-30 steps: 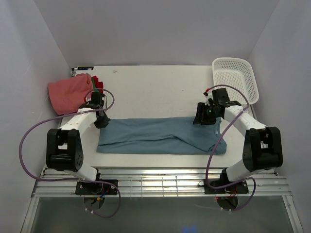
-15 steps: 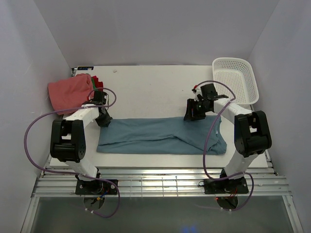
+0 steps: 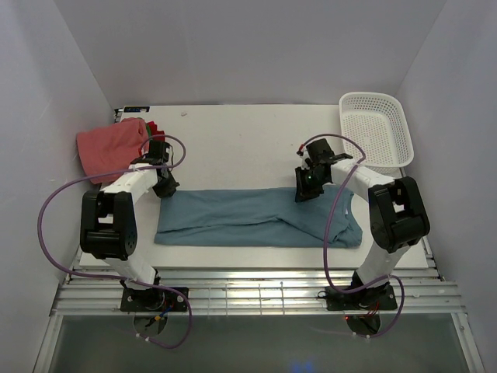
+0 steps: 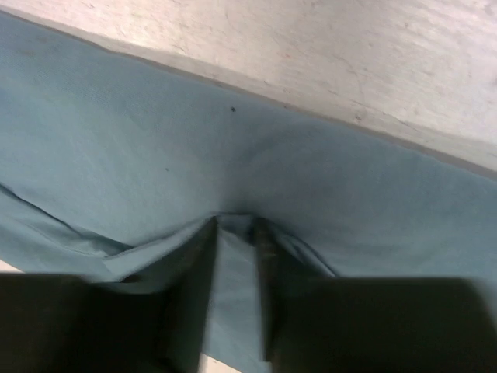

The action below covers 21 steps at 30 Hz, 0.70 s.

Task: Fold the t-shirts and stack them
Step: Fold the tshirt

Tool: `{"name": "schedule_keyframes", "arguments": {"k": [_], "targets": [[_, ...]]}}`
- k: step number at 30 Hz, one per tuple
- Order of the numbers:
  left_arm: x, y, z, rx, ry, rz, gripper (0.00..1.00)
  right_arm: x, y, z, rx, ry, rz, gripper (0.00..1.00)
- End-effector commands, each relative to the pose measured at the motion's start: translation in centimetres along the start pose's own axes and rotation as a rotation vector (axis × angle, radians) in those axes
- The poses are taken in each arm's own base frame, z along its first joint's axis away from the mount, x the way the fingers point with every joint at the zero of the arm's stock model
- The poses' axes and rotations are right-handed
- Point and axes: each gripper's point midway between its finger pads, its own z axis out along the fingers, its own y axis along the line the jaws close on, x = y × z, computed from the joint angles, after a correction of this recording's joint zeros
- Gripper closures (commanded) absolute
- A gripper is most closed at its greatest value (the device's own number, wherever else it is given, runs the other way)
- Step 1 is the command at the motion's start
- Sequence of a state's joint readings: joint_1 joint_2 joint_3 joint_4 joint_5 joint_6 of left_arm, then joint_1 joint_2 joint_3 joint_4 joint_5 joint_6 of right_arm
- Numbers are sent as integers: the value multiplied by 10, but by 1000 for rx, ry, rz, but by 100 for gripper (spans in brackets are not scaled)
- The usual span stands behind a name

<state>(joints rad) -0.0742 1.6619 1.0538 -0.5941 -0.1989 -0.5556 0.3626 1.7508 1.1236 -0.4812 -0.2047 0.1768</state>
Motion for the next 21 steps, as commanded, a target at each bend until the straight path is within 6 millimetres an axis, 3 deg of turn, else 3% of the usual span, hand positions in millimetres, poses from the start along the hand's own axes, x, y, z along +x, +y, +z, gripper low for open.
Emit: {"name": "schedule_keyframes", "arguments": {"k": [1, 6, 11, 15, 21], "targets": [[-19, -5, -10, 16, -55, -2, 89, 10, -4, -15, 59, -1, -6, 79], [-18, -5, -10, 16, -49, -3, 89, 14, -5, -16, 68, 3, -12, 92], [-17, -4, -12, 19, -51, -5, 89, 18, 4, -18, 23, -14, -36, 92], [-17, -3, -14, 19, -56, -4, 89, 17, 21, -36, -9, -44, -44, 92], [-14, -6, -14, 34, -43, -17, 89, 44, 49, -58, -55, -19, -43, 92]]}}
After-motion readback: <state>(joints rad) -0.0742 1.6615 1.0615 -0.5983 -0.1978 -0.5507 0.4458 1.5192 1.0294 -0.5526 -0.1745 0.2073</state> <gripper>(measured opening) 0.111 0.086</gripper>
